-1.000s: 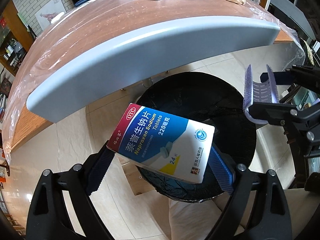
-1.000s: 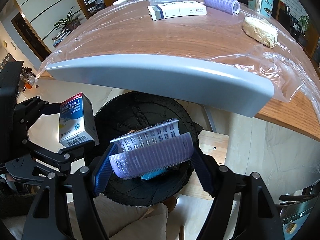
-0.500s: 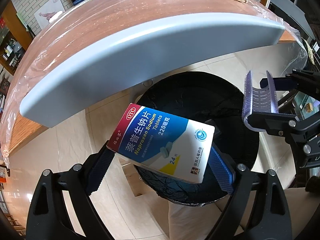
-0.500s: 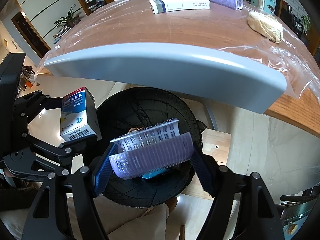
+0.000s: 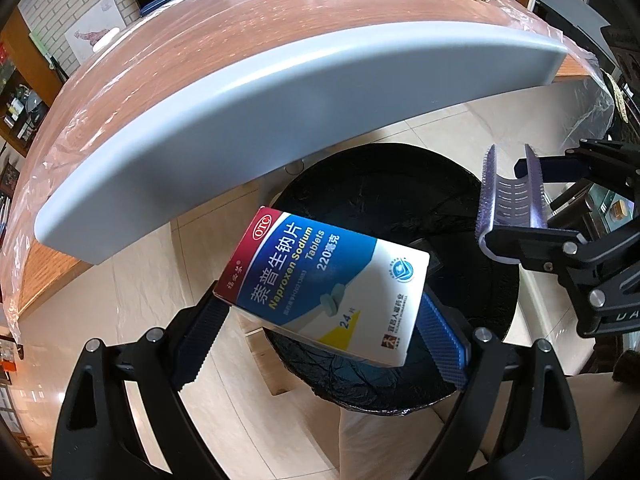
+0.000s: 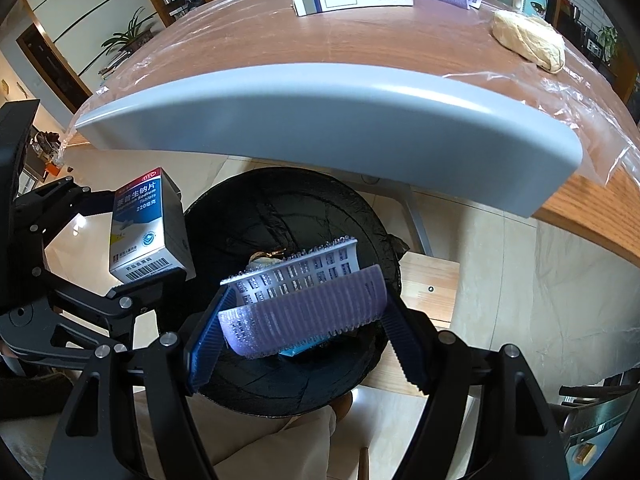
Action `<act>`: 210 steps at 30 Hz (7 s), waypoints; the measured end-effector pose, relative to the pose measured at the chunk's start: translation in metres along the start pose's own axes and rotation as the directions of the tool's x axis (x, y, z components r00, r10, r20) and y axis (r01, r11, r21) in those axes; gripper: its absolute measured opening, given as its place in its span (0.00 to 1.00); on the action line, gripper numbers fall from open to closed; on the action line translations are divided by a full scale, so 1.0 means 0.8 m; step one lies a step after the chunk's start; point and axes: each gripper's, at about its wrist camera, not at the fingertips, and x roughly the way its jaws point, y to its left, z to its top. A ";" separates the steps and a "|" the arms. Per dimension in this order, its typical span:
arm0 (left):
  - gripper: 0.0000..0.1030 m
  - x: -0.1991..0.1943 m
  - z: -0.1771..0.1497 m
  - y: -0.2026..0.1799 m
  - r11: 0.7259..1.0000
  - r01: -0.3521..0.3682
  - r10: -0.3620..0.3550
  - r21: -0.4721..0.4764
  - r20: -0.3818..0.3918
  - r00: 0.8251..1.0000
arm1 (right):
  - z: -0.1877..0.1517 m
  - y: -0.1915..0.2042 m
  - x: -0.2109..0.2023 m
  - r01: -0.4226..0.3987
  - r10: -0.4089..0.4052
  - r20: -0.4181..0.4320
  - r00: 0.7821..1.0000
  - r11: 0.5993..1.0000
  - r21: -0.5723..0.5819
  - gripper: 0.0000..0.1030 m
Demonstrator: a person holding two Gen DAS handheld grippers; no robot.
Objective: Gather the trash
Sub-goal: 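Carry the Naproxen box and purple hair roller over the trash bin with both grippers, then open both grippers to drop the box and roller into the bin, then grasp the teal dental floss box with the left gripper while the right gripper grasps the white dough ball, then carry the dental floss box and dough ball over the trash bin with both grippers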
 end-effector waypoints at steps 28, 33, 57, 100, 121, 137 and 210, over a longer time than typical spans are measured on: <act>0.98 -0.157 0.070 0.026 0.998 0.024 -0.003 -0.055 0.358 0.934 | 0.049 -0.052 -0.162 0.184 -0.219 0.377 0.900 0.975 0.127 0.96; 0.98 -0.150 0.133 0.048 0.996 0.026 0.008 -0.083 0.384 0.923 | 0.082 -0.099 -0.146 0.156 -0.227 0.330 0.916 0.961 0.228 0.96; 0.98 0.021 0.334 0.091 0.988 -0.013 0.032 -0.155 0.120 0.992 | 0.154 -0.150 -0.068 0.209 -0.284 0.207 0.936 0.924 0.321 0.96; 0.83 0.009 0.310 0.120 0.983 0.022 0.009 -0.181 0.169 0.986 | 0.176 -0.142 -0.083 0.089 -0.181 0.303 0.935 0.951 0.295 0.50; 0.83 -0.061 0.226 0.112 0.981 0.005 0.042 -0.195 0.235 0.971 | 0.164 -0.098 -0.115 0.032 -0.098 0.357 0.929 0.982 0.187 0.50; 0.83 -0.094 0.150 0.089 0.977 -0.004 0.057 -0.215 0.239 0.969 | 0.115 -0.054 -0.132 -0.015 -0.027 0.346 0.938 0.993 0.118 0.50; 0.83 -0.089 -0.027 0.000 0.989 0.005 0.010 -0.146 0.106 0.994 | -0.023 0.010 -0.086 -0.073 0.071 0.123 0.990 0.997 0.012 0.51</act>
